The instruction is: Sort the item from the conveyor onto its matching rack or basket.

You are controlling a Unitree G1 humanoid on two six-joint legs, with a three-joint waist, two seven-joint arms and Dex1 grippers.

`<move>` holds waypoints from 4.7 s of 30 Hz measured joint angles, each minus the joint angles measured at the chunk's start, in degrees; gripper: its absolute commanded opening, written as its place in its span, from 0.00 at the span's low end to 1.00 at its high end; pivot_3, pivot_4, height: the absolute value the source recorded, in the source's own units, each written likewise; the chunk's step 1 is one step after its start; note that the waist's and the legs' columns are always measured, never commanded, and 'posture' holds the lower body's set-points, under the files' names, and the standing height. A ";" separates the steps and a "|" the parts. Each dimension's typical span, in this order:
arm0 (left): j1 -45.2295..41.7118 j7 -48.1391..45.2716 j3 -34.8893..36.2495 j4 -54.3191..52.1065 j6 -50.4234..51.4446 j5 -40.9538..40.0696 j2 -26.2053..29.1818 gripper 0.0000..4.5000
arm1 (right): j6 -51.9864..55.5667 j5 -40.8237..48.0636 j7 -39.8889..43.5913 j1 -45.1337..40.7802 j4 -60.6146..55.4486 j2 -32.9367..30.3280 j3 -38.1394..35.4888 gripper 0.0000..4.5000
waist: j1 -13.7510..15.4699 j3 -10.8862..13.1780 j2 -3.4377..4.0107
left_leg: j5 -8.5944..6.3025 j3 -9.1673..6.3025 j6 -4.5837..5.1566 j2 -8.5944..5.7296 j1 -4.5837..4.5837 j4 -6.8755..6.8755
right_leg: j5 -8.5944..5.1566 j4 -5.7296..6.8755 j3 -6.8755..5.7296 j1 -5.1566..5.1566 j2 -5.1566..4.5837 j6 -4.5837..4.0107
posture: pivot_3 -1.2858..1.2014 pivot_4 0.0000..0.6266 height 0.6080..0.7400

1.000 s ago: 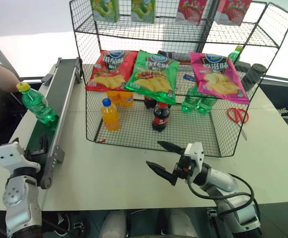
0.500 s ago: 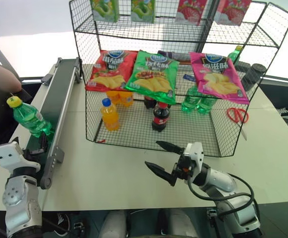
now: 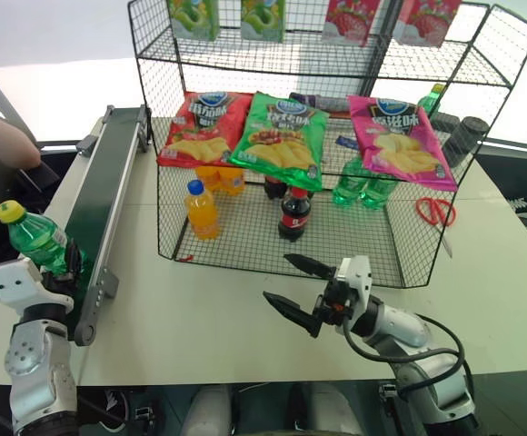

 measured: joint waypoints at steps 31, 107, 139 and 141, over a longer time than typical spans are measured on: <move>-12.91 -41.50 -39.76 -11.77 14.90 -4.77 4.81 0.60 | 12.86 6.26 -5.20 -6.89 -6.97 -2.67 -4.55 1.00 | -0.05 0.37 0.34 | 0.01 0.02 0.01 -0.06 -0.09 -0.04 | 0.01 -0.04 0.01 -0.06 0.22 -0.02 | 0.52 0.24 0.88; -10.60 -42.46 -38.65 -13.31 11.68 -0.73 3.57 1.00 | -15.12 -12.31 -30.59 -15.82 34.84 8.35 -21.82 0.91 | -0.17 0.42 0.61 | 0.03 0.07 0.00 -0.04 -0.03 -0.03 | 0.01 0.03 0.09 -0.05 0.22 -0.01 | 0.52 0.24 0.88; -4.24 -36.57 -26.02 -10.40 15.84 0.23 14.93 1.00 | -4.27 -0.49 -9.20 18.79 -2.37 -10.68 -30.82 0.99 | -0.06 0.37 0.63 | 0.00 0.05 0.04 0.00 0.00 -0.07 | 0.00 -0.03 0.10 -0.03 0.19 -0.02 | 0.52 0.24 0.88; -2.05 -36.47 -24.20 -9.52 15.16 0.23 15.33 1.00 | -4.27 0.54 -7.03 20.11 -1.52 -12.16 -33.53 0.99 | -0.02 0.36 0.61 | 0.00 0.05 0.04 0.00 0.01 -0.07 | 0.00 -0.03 0.10 -0.03 0.18 -0.02 | 0.52 0.24 0.88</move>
